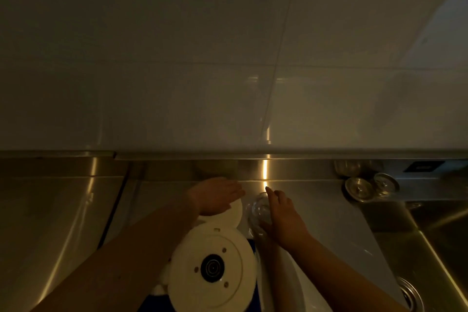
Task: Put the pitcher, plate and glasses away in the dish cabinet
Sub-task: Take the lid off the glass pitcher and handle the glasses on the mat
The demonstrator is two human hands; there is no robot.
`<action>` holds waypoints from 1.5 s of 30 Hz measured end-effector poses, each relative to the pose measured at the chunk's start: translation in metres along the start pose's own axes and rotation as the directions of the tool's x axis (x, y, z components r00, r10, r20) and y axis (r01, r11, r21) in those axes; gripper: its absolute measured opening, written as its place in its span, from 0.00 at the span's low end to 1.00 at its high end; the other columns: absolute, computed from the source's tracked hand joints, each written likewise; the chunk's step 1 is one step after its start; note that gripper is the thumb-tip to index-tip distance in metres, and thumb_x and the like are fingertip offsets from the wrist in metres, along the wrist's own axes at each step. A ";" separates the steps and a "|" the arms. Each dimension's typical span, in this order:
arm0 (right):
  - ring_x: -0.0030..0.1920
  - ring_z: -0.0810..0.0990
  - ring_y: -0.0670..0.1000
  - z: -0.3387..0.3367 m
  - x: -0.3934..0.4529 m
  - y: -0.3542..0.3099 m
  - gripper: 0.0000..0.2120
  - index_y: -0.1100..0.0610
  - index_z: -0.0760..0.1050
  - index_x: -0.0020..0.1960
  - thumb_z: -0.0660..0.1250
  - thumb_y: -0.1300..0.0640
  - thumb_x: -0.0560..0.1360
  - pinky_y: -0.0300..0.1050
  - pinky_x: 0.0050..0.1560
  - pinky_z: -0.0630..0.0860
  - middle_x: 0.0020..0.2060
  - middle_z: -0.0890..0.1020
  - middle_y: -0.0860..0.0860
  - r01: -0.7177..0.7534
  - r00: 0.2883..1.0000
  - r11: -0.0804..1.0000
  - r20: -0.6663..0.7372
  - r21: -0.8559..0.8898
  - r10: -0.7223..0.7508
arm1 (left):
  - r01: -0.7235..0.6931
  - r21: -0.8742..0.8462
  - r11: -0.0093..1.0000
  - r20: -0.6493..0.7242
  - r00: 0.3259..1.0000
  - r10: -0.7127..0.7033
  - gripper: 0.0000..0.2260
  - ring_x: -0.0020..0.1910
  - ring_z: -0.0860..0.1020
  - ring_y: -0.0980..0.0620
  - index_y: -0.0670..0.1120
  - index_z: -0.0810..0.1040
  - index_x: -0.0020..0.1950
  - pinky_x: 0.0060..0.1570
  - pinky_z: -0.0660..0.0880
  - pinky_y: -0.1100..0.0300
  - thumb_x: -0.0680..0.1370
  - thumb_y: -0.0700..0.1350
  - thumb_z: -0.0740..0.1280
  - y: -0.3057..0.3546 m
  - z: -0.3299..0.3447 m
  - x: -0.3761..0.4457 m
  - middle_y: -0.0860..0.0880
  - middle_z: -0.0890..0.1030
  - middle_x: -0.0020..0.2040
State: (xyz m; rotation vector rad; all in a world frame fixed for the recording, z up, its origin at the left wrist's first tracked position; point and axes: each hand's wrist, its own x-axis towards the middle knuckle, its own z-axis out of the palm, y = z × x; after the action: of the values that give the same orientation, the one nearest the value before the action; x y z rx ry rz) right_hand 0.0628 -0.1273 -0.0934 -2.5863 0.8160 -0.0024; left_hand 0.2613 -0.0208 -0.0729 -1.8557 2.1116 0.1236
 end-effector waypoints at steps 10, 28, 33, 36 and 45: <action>0.69 0.60 0.50 0.006 0.009 -0.017 0.38 0.50 0.53 0.76 0.69 0.46 0.72 0.40 0.57 0.69 0.71 0.58 0.51 0.005 1.000 1.000 -0.030 -0.022 -0.006 | -0.006 -0.096 0.995 0.099 0.995 0.015 0.25 0.72 0.58 0.45 0.44 0.52 0.76 0.65 0.62 0.50 0.82 0.47 0.57 -0.008 0.046 -0.026 0.42 0.56 0.75; 0.64 0.63 0.52 0.013 0.021 -0.023 0.37 0.49 0.58 0.73 0.70 0.45 0.69 0.45 0.55 0.72 0.66 0.64 0.51 -0.045 0.998 0.999 -0.038 -0.015 0.044 | 0.171 -0.208 0.963 0.180 0.974 -0.134 0.26 0.71 0.57 0.41 0.49 0.56 0.75 0.66 0.62 0.47 0.79 0.43 0.60 -0.006 0.061 -0.010 0.42 0.55 0.74; 0.64 0.63 0.52 0.012 0.020 -0.022 0.36 0.48 0.58 0.73 0.69 0.43 0.70 0.46 0.54 0.73 0.66 0.64 0.50 -0.021 0.999 0.999 -0.039 -0.040 0.020 | 0.249 -0.197 0.948 0.148 0.964 -0.222 0.26 0.70 0.58 0.42 0.49 0.57 0.75 0.65 0.64 0.47 0.78 0.44 0.62 -0.009 0.053 -0.027 0.42 0.57 0.74; 0.65 0.63 0.52 0.004 0.017 -0.025 0.37 0.47 0.57 0.72 0.70 0.43 0.69 0.44 0.53 0.73 0.67 0.63 0.49 0.028 0.998 0.997 -0.051 -0.067 -0.031 | 0.346 -0.173 0.922 0.136 0.936 -0.325 0.29 0.72 0.55 0.41 0.49 0.55 0.75 0.66 0.62 0.46 0.77 0.47 0.64 -0.011 0.038 -0.046 0.42 0.54 0.75; 0.62 0.68 0.55 -0.072 0.004 -0.074 0.34 0.52 0.65 0.69 0.74 0.48 0.67 0.46 0.52 0.73 0.64 0.69 0.53 0.335 0.906 0.936 -0.234 -0.108 -0.352 | 0.615 -0.033 0.788 -0.065 0.785 -0.616 0.33 0.70 0.57 0.41 0.49 0.53 0.75 0.63 0.64 0.47 0.75 0.43 0.66 0.000 -0.034 -0.139 0.41 0.55 0.73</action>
State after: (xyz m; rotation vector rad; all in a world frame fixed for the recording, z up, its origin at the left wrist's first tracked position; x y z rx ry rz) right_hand 0.0975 -0.1036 0.0012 -2.7955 0.4321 -0.4212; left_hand 0.2693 0.1020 0.0005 -2.4827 1.4262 -0.0928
